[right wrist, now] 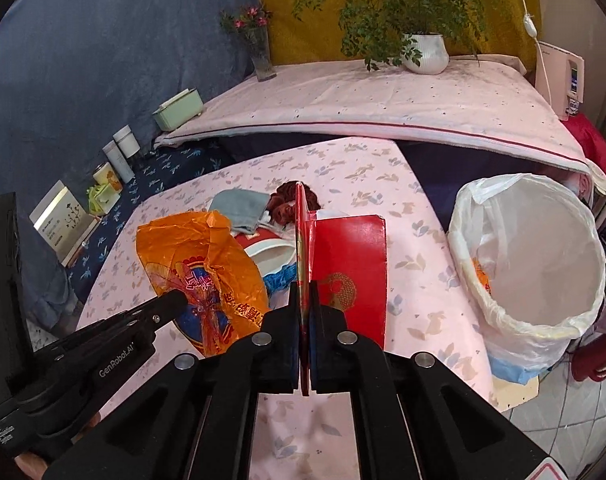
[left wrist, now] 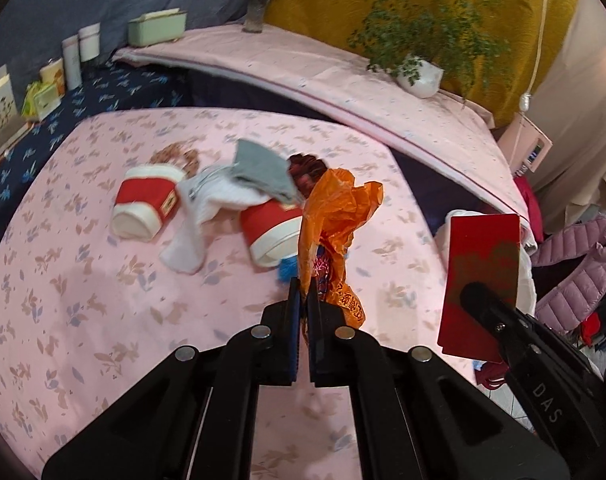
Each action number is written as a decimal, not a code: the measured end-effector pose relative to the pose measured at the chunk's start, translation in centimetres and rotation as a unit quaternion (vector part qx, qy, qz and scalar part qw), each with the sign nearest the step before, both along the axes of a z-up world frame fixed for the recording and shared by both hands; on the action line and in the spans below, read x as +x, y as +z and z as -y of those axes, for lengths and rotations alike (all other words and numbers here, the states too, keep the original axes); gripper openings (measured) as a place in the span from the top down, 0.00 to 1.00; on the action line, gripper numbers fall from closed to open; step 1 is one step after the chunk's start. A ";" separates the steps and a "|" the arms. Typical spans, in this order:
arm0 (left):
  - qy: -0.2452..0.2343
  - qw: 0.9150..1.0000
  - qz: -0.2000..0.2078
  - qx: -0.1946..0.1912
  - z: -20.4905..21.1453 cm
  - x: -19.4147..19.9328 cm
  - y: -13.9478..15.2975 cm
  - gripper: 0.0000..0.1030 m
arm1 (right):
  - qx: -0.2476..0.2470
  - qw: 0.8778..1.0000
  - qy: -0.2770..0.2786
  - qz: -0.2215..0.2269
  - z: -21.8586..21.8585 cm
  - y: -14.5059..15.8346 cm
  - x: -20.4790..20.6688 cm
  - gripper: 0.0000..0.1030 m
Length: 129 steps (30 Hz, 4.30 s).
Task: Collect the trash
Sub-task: 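Grasp the orange bag with the left gripper while the right gripper carries the red envelope to the bin, then release the orange bag and red envelope into the bin with both grippers, then grasp the blue ribbon with the right gripper while the left gripper grasps the white glove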
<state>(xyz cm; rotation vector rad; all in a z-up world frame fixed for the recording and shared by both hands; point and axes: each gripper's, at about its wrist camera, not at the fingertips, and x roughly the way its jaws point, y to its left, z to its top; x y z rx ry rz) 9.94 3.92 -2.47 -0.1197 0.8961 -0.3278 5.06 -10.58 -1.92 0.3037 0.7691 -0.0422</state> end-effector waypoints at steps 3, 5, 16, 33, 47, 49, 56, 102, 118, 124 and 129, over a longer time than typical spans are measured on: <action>-0.022 1.000 0.014 0.000 2.1 -0.2 1.2 0.98 | 0.003 1.000 -0.018 0.011 1.6 0.8 -0.4 0.97; -0.037 0.999 0.024 0.002 3.6 -0.4 2.0 0.98 | 0.004 0.999 -0.032 0.018 2.8 1.1 -0.8 0.97; -0.123 0.991 0.062 0.004 12.8 -1.3 4.6 0.98 | 0.010 0.993 -0.114 0.041 10.4 2.2 -3.1 0.97; -0.218 0.974 0.051 0.018 24.1 0.4 2.8 0.97 | 0.021 0.979 -0.204 0.017 20.1 -0.7 -3.9 0.97; -0.205 0.977 0.044 0.021 25.2 2.2 1.3 0.56 | 0.025 0.977 -0.213 -0.001 21.6 -2.2 -1.8 0.97; -0.203 0.978 0.045 0.023 25.0 2.3 1.4 0.56 | 0.024 0.977 -0.213 -0.002 21.6 -2.2 -1.5 0.97; -0.189 0.980 0.054 0.032 24.2 2.6 1.6 0.55 | 0.014 0.978 -0.209 -0.001 21.3 -1.9 -0.6 0.91; 0.062 0.993 0.030 0.095 -1.8 3.2 -2.7 0.21 | -0.011 0.999 -0.030 -0.019 0.8 -1.4 2.8 0.45; 0.124 0.989 0.002 0.075 -9.2 3.2 -5.7 0.21 | 0.005 0.997 0.023 -0.071 -5.9 -6.6 6.5 0.45; 0.128 0.990 -0.024 0.058 -10.4 4.4 -6.6 0.21 | 0.005 0.996 0.028 -0.082 -7.2 -8.2 8.6 0.45; 0.145 0.988 -0.043 0.033 -10.7 5.9 -7.1 0.21 | 0.004 0.995 0.023 -0.095 -7.6 -9.6 10.2 0.45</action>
